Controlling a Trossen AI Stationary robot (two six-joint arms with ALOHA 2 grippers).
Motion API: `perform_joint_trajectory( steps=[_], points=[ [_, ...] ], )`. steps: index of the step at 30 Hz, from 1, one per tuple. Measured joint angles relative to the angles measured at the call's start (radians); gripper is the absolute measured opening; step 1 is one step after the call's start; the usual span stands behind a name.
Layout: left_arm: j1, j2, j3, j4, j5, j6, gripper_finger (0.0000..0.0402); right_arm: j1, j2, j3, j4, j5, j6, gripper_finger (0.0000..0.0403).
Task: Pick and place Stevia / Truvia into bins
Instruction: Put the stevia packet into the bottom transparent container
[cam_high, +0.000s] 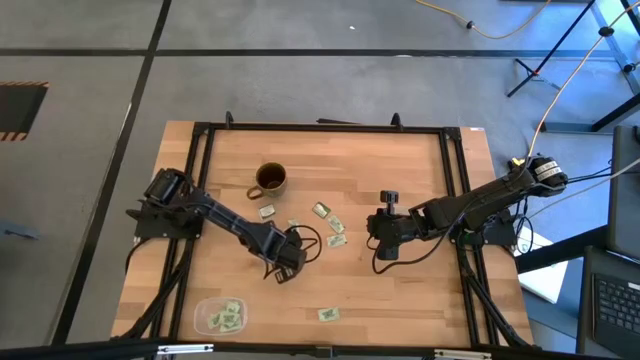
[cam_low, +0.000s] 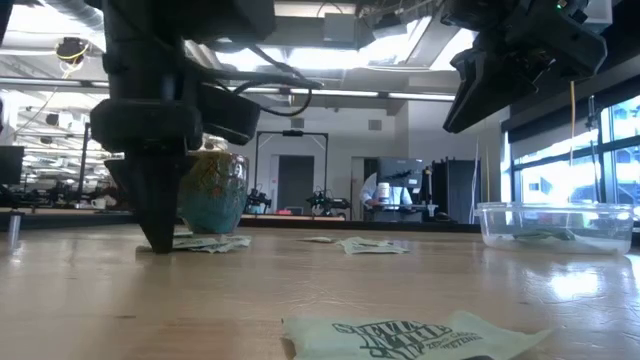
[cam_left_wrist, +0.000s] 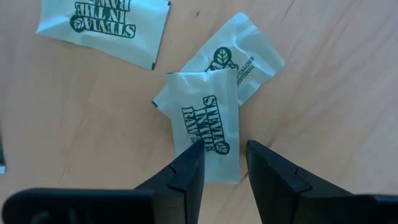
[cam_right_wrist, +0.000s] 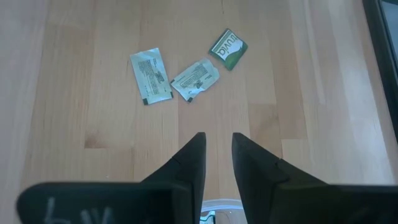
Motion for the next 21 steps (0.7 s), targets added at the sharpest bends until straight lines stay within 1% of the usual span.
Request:
perform_joint_trajectory(
  steps=[4,7,21],
  points=[
    [0.006,0.001,0.001,0.0,0.005,0.001,0.0114,0.0,0.0,0.0,0.0,0.0,0.0,0.0082],
    [0.007,0.002,0.001,0.0,0.008,0.003,0.0106,0.0,0.0,0.0,0.0,0.0,0.0,0.0082],
    [0.007,0.003,-0.001,-0.004,-0.003,0.018,0.0019,0.0,0.0,0.0,0.0,0.0,0.0,0.0082]
  ],
)
